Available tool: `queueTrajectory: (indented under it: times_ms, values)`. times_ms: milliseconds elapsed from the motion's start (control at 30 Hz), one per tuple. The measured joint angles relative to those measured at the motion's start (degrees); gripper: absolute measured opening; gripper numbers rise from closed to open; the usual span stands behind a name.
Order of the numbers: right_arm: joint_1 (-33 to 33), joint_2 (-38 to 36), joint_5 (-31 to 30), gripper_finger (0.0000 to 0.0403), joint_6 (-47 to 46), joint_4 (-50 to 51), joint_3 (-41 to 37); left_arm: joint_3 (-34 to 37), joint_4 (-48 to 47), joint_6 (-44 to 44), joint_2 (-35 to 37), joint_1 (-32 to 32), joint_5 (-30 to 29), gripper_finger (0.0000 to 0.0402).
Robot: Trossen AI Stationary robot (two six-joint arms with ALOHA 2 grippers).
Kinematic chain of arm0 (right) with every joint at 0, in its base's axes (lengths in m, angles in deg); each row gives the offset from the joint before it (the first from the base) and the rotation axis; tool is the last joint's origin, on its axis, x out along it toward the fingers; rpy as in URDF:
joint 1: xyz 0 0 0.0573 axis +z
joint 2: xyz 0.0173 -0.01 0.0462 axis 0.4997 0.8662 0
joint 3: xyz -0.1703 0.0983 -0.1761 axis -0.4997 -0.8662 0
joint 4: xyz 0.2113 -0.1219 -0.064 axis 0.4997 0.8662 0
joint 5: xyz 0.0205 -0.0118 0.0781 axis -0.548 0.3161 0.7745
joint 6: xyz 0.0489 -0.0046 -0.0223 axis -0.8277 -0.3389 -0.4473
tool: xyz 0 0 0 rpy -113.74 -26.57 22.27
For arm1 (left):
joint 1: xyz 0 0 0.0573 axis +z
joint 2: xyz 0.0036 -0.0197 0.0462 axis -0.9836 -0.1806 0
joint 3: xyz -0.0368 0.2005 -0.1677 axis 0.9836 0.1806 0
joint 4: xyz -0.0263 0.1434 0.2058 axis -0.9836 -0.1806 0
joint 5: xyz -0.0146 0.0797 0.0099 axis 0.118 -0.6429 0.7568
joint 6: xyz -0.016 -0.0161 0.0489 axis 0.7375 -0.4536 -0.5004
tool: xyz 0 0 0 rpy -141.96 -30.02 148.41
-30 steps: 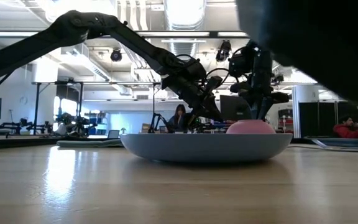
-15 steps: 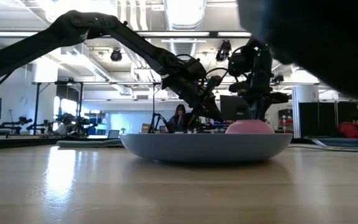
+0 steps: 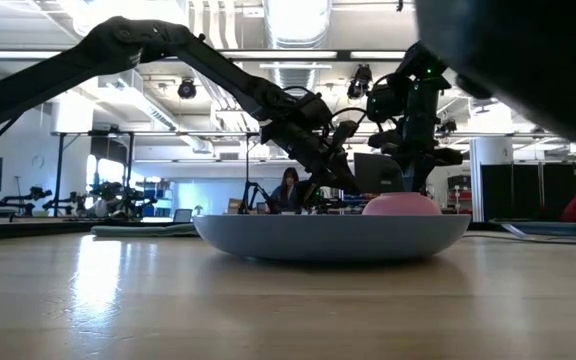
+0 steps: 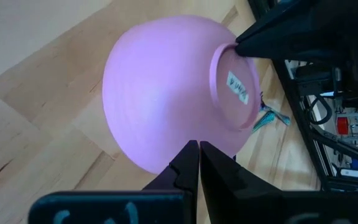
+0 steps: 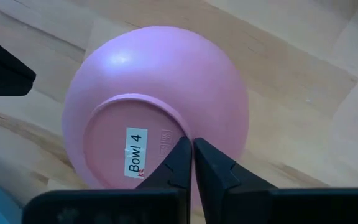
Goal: Set table place
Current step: Put the pink bowl on top the blue plate
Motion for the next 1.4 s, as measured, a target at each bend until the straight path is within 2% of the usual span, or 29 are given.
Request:
queueTrajectory:
  times_ms: [667,1133,1400]
  values:
    - [-0.1,-0.7,-1.4,0.0008,2.2,2.3,1.8,0.0,-0.1,-0.3,0.0,0.0,0.6,0.0]
    - [-1.3,-6.9,0.6,0.0008,1.0,2.4,2.0,0.1,-0.2,-1.3,0.0,0.0,0.6,0.0]
    - [-1.9,-7.8,0.5,0.0008,0.4,2.4,2.0,0.2,-0.4,-1.3,0.0,-0.1,0.6,0.0]
